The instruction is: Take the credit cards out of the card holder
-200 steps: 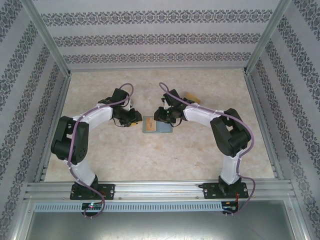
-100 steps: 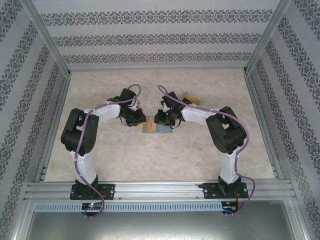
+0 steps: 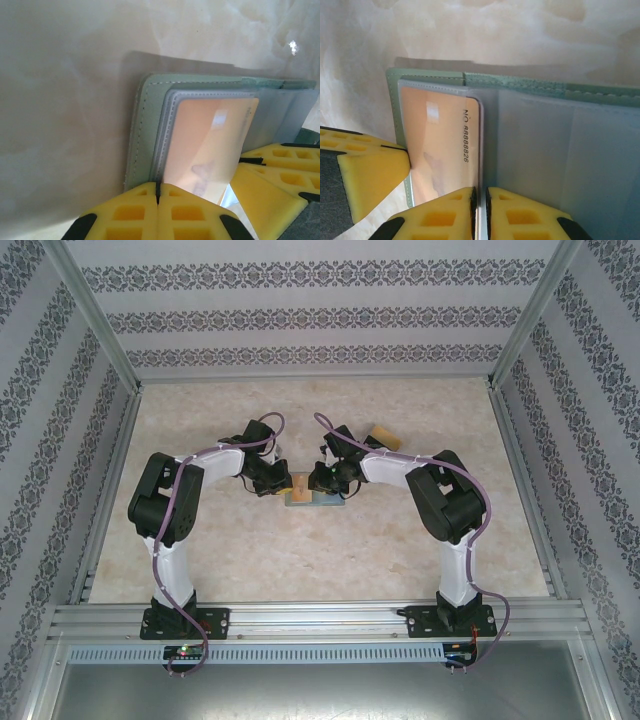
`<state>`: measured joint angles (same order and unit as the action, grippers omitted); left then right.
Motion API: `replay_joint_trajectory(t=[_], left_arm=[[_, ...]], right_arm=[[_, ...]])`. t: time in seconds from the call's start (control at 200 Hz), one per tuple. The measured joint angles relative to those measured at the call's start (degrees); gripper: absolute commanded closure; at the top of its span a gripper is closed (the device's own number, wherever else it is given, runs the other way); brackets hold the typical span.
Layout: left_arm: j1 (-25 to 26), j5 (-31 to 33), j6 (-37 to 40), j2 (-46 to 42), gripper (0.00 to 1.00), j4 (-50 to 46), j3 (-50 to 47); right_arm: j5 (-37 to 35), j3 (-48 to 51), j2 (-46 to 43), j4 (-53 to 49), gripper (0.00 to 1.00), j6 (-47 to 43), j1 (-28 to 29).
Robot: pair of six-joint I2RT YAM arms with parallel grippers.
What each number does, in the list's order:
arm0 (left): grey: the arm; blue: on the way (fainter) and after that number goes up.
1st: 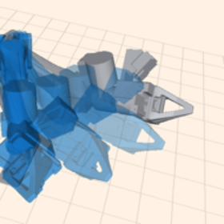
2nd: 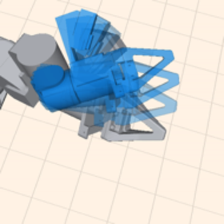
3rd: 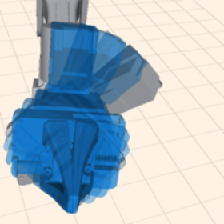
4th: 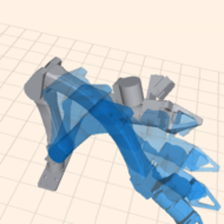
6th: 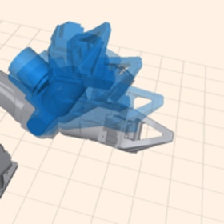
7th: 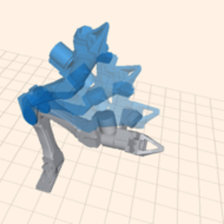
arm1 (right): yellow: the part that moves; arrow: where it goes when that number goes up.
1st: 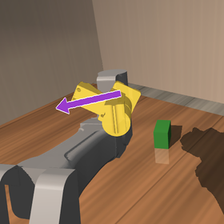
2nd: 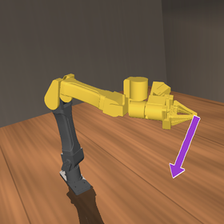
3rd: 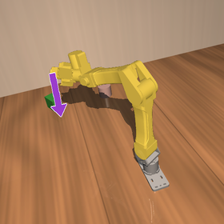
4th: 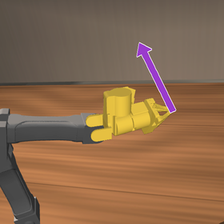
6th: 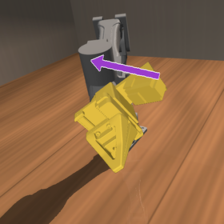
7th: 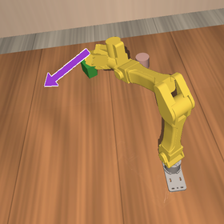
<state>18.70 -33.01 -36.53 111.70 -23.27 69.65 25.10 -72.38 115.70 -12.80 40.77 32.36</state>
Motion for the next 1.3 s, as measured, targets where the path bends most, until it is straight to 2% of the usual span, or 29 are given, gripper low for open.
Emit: replay_joint_trajectory(t=[1.019,1.299], left_arm=[[-0.04,0.00,0.02,0.22,0.97,1.38,-0.50],[-0.04,-0.07,0.04,0.22,0.97,1.46,-0.50]], right_arm=[[3.72,0.02,0.00,2.58,0.84,-0.15,-1.14],[2.89,0.02,0.74,2.32,0.80,-0.17,-1.09]])
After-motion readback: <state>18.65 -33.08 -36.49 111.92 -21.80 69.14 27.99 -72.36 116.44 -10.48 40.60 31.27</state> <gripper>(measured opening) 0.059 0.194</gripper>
